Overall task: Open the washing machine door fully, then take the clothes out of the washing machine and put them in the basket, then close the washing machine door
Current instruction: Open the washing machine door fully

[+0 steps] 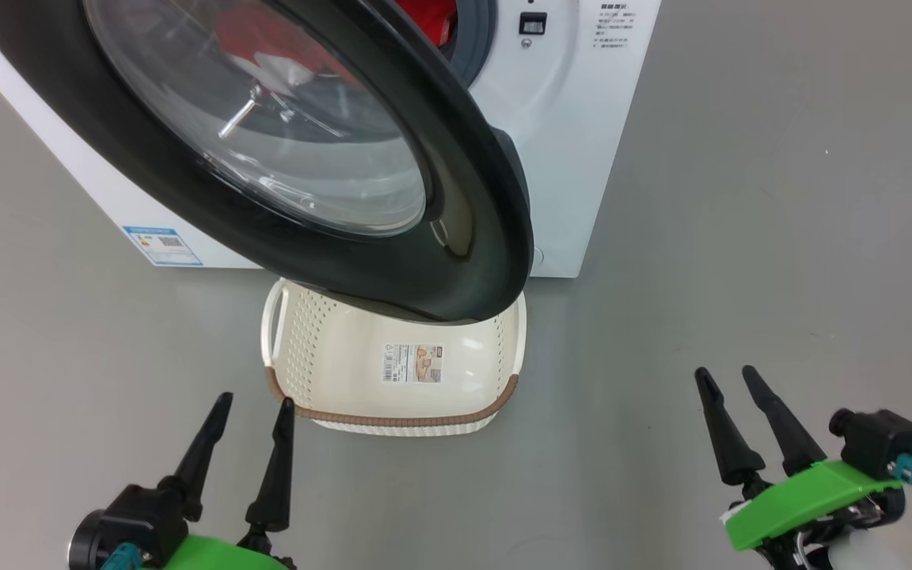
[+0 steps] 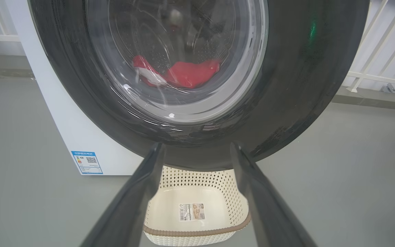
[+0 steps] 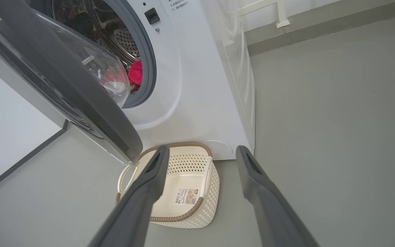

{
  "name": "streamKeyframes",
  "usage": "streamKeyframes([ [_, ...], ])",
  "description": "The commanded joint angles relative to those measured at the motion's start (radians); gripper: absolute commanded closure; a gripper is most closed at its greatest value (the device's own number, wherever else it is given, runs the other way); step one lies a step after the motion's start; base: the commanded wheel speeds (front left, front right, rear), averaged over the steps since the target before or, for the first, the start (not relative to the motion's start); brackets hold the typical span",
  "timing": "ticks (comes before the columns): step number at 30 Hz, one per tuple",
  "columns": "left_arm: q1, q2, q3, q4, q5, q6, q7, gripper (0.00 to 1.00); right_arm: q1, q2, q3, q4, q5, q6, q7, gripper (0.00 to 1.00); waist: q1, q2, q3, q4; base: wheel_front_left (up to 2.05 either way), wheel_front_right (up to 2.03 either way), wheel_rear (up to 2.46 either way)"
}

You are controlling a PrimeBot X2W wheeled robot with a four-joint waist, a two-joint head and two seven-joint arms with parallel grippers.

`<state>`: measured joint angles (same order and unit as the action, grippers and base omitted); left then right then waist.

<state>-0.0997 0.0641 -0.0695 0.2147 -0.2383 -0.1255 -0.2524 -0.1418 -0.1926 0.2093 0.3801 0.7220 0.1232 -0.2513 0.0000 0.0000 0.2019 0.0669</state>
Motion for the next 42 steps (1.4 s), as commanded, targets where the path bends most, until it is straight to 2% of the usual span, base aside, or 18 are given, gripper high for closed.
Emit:
streamKeyframes([
  [1,0.006,0.016,0.033,-0.018,0.011,-0.005,-0.009,0.0,0.018,0.008,-0.013,-0.04,-0.05,0.008,-0.01,0.0,0.0,0.0,-0.001,0.001,0.0,0.0,0.0],
  [8,0.006,0.014,0.039,-0.022,0.013,-0.005,-0.009,0.0,0.096,0.09,-0.149,-0.146,-0.281,0.008,-0.01,0.0,0.0,0.0,-0.003,0.002,0.0,0.0,0.0],
  [15,0.008,0.011,0.044,-0.03,0.016,-0.005,-0.009,0.0,0.15,0.132,-0.248,-0.25,-0.409,0.008,-0.01,0.0,0.0,0.0,0.0,0.002,0.0,0.0,0.0],
  [23,0.004,0.01,0.043,-0.036,0.016,-0.005,-0.009,0.0,0.174,0.141,-0.251,-0.256,-0.45,0.008,-0.01,0.0,0.0,0.0,0.007,0.004,0.0,0.0,0.0],
  [41,0.001,0.008,0.042,-0.032,0.015,-0.005,-0.009,0.0,0.168,0.142,-0.238,-0.274,-0.424,0.008,-0.01,0.0,0.0,0.0,0.007,0.009,0.0,0.0,0.0],
  [42,0.001,0.008,0.042,-0.032,0.015,-0.005,-0.009,0.0,0.167,0.142,-0.229,-0.273,-0.421,0.008,-0.01,0.05,0.0,0.0,0.007,0.01,0.0,0.0,0.0],
])
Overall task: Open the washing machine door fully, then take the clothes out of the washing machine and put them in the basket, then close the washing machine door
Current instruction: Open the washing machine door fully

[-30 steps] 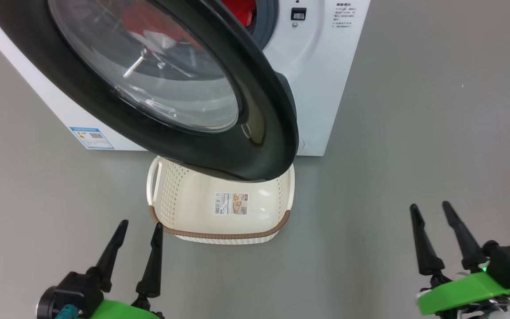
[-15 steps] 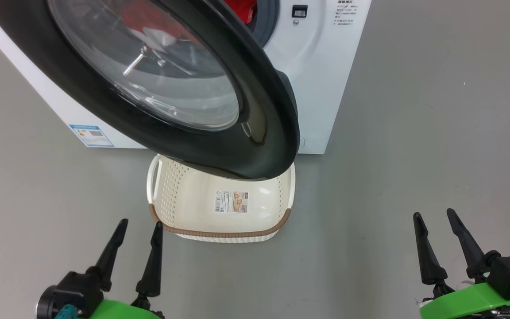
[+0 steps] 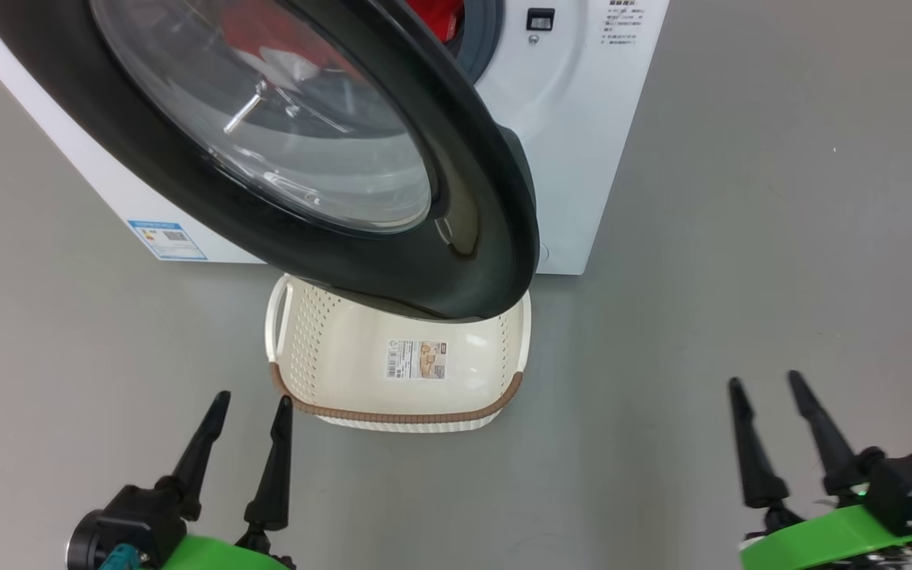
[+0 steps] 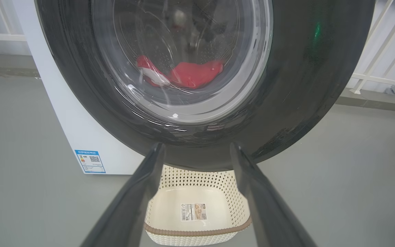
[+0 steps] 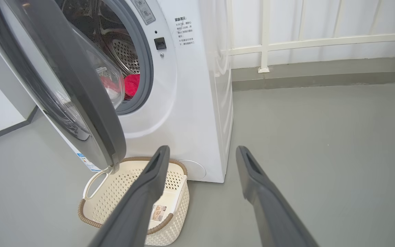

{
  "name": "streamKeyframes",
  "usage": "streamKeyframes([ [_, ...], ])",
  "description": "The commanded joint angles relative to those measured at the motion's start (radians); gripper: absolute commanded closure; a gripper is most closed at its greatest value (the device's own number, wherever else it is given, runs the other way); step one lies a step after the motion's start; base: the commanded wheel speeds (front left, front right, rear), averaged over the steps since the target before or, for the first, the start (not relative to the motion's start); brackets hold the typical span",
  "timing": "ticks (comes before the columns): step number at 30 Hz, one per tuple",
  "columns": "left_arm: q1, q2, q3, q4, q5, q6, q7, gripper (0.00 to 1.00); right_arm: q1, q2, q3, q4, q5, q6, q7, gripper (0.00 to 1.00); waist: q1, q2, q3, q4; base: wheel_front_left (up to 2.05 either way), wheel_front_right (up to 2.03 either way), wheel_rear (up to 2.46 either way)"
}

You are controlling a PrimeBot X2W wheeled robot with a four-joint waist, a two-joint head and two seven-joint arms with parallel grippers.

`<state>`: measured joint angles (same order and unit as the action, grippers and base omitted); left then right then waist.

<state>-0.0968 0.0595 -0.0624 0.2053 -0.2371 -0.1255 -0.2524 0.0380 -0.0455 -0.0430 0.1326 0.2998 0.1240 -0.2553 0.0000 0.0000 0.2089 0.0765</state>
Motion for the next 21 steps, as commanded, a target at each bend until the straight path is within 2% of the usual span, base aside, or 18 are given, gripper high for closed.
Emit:
streamKeyframes([
  [1,-0.002,0.012,0.034,-0.023,0.014,-0.005,-0.009,0.0,-0.017,-0.005,0.037,-0.028,0.0,0.007,-0.006,0.51,0.0,0.0,0.0,0.0,0.0,0.0,0.0],
  [2,-0.003,0.012,0.034,-0.023,0.013,-0.005,-0.009,0.0,-0.021,-0.005,0.051,-0.032,0.004,0.007,-0.006,0.67,0.0,0.0,0.0,0.001,0.0,0.0,0.0],
  [3,-0.003,0.012,0.034,-0.023,0.013,-0.005,-0.009,0.0,-0.028,-0.005,0.063,-0.035,0.019,0.007,-0.006,1.0,0.0,0.0,0.002,0.001,0.0,0.0,0.0],
  [11,-0.011,0.008,0.027,-0.025,0.011,-0.005,-0.009,0.0,-0.142,-0.005,0.137,-0.065,0.229,0.007,-0.006,1.0,0.0,0.0,0.015,0.01,0.0,0.0,0.0],
  [21,-0.025,0.0,-0.002,-0.018,0.001,-0.005,-0.009,0.0,-0.384,-0.005,0.174,-0.064,0.601,0.007,-0.006,1.0,0.0,0.0,0.035,0.054,0.0,0.0,0.0],
])
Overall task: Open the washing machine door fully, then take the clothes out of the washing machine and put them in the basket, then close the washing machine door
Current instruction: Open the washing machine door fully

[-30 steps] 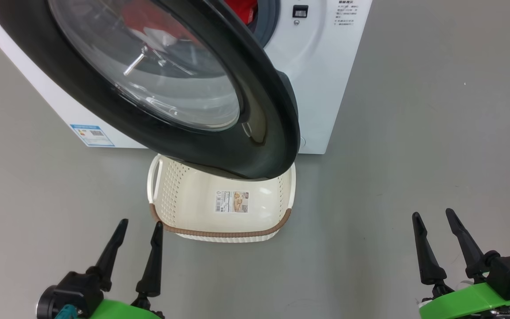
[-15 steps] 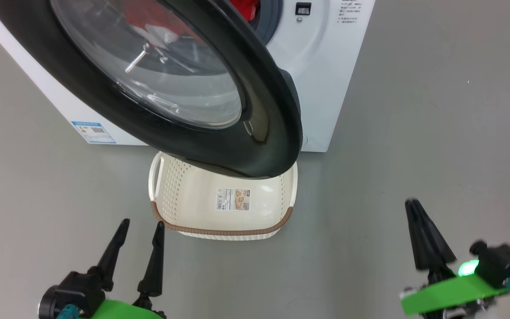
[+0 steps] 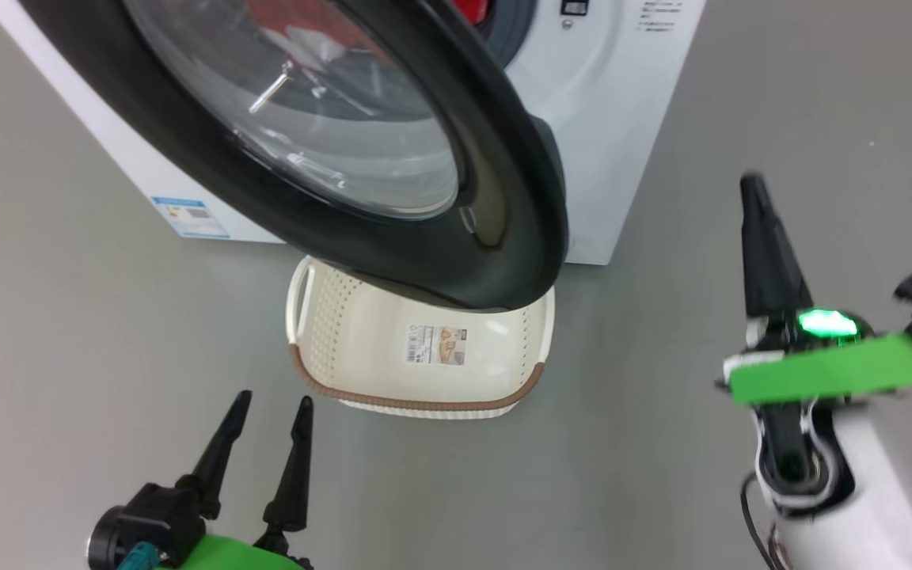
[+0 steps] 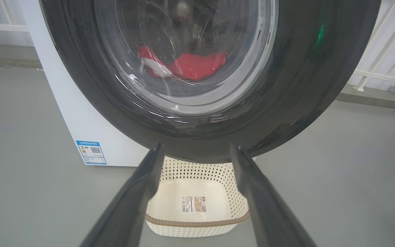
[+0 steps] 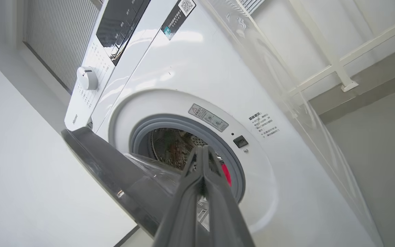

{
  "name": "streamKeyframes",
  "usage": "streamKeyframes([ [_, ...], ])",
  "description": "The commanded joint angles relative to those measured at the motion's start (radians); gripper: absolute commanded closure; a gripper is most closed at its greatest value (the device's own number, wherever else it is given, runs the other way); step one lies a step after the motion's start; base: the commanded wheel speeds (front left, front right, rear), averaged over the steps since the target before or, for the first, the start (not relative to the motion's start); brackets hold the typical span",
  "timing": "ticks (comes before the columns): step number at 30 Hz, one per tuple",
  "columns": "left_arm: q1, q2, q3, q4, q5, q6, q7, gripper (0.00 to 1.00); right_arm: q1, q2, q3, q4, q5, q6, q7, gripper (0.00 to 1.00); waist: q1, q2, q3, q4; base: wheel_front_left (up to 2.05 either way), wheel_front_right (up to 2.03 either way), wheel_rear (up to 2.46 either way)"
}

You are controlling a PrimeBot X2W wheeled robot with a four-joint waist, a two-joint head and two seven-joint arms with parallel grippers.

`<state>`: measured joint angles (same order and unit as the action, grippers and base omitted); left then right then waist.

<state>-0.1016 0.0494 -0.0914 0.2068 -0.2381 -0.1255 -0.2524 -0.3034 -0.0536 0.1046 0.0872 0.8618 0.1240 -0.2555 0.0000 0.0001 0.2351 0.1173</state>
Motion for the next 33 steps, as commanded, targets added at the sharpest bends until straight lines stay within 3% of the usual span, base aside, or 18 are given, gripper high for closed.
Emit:
streamKeyframes([
  [1,-0.022,0.01,0.025,-0.018,0.001,-0.005,-0.009,0.0,-0.063,0.003,0.032,-0.013,0.079,0.007,-0.006,1.0,0.0,-0.0001,0.012,0.019,0.0,0.0,0.0],
  [5,-0.033,0.008,0.017,-0.014,-0.005,-0.005,-0.009,0.0,-0.138,-0.008,0.051,0.006,0.22,0.007,-0.006,1.0,0.0,-0.0001,0.027,0.042,0.0,0.0,0.0],
  [9,-0.043,0.006,0.004,-0.01,-0.011,-0.005,-0.009,0.0,-0.192,-0.061,0.126,0.046,0.427,0.007,0.006,1.0,0.0,-0.0001,0.039,0.067,0.0,0.0,0.0],
  [12,-0.047,0.005,-0.004,-0.007,-0.014,-0.005,-0.009,0.0,-0.224,-0.096,0.171,0.085,0.596,0.007,0.105,1.0,0.0,-0.0001,0.046,0.082,0.0,0.0,0.0],
  [19,-0.054,0.003,-0.02,-0.002,-0.02,-0.005,-0.009,0.0,-0.271,-0.132,0.166,0.133,0.771,0.007,0.301,1.0,0.0,-0.0001,0.062,0.107,0.0,0.0,0.0],
  [25,-0.06,0.002,-0.023,0.002,-0.027,-0.005,-0.009,0.0,-0.28,-0.137,0.152,0.177,0.831,0.007,0.48,1.0,0.0,-0.0001,0.071,0.123,0.0,0.0,0.0],
  [33,-0.053,0.001,-0.027,0.007,-0.04,-0.005,-0.009,0.0,-0.234,-0.099,0.153,0.181,0.836,0.007,0.641,1.0,0.0,-0.0001,0.056,0.137,0.0,0.0,0.0],
])
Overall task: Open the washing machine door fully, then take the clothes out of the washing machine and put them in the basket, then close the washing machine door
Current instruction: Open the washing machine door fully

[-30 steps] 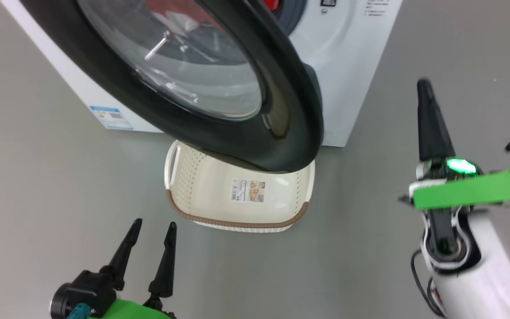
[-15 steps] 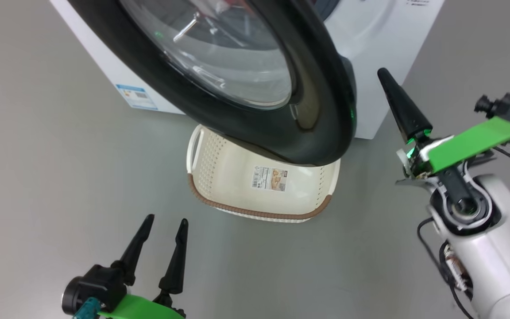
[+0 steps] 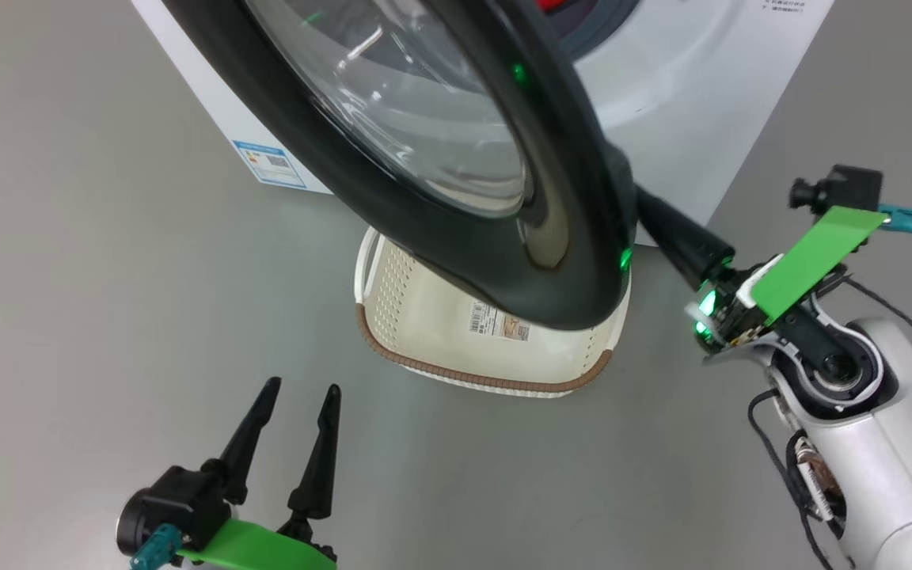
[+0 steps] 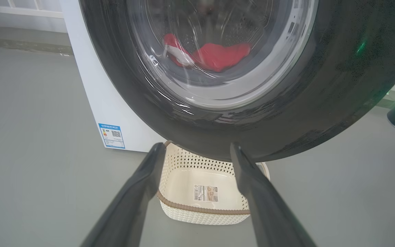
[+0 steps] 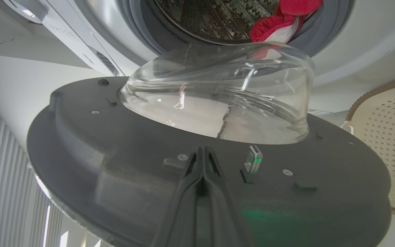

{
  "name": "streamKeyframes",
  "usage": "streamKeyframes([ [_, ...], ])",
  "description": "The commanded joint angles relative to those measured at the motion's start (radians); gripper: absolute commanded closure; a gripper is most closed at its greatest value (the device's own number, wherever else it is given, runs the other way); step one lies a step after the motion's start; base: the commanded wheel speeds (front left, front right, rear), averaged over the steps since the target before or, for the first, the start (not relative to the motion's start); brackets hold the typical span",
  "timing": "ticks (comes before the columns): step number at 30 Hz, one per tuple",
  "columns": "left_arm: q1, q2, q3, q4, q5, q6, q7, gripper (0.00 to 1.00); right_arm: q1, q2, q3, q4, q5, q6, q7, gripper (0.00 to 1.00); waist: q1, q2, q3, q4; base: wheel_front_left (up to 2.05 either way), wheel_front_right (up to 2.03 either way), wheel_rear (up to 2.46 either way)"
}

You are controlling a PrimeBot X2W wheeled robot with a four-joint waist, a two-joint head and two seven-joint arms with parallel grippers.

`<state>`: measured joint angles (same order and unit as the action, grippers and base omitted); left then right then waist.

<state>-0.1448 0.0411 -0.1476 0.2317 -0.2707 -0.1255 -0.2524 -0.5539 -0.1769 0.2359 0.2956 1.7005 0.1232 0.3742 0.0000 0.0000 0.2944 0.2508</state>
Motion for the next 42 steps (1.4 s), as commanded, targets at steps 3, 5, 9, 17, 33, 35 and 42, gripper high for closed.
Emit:
streamKeyframes([
  [3,-0.008,0.009,0.027,-0.017,-0.012,-0.005,-0.009,0.0,0.041,0.037,0.027,-0.03,-0.014,0.008,0.052,1.0,0.0,0.0,-0.015,0.014,0.0,0.0,0.0],
  [5,-0.006,0.009,0.027,-0.016,-0.016,-0.005,-0.009,0.0,0.056,0.047,0.029,-0.033,-0.024,0.008,0.07,1.0,0.0,0.0,-0.023,0.024,0.0,0.0,0.0],
  [9,0.001,0.009,0.026,-0.013,-0.021,-0.005,-0.009,0.0,0.081,0.062,0.034,-0.037,-0.037,0.008,0.104,1.0,0.0,0.0,-0.038,0.048,0.0,0.0,0.0],
  [17,0.013,0.009,0.023,-0.01,-0.039,-0.005,-0.009,0.0,0.104,0.087,0.045,-0.039,-0.052,0.008,0.162,1.0,0.0,0.0,-0.057,0.109,0.0,0.0,0.0],
  [33,0.036,0.009,0.026,-0.005,-0.05,-0.005,-0.009,0.0,0.132,0.122,0.108,-0.035,-0.056,0.008,0.205,1.0,0.0,0.0,-0.096,0.219,0.0,0.0,0.0],
  [35,0.039,0.009,0.03,-0.003,-0.05,-0.005,-0.009,0.0,0.137,0.124,0.118,-0.036,-0.053,0.008,0.205,1.0,0.0,0.0,-0.102,0.232,0.0,0.0,0.0],
  [42,0.048,0.009,0.035,0.002,-0.049,-0.005,-0.009,0.0,0.147,0.126,0.159,-0.044,-0.034,0.008,0.194,1.0,0.0,0.0,-0.122,0.275,0.0,0.0,0.0],
])
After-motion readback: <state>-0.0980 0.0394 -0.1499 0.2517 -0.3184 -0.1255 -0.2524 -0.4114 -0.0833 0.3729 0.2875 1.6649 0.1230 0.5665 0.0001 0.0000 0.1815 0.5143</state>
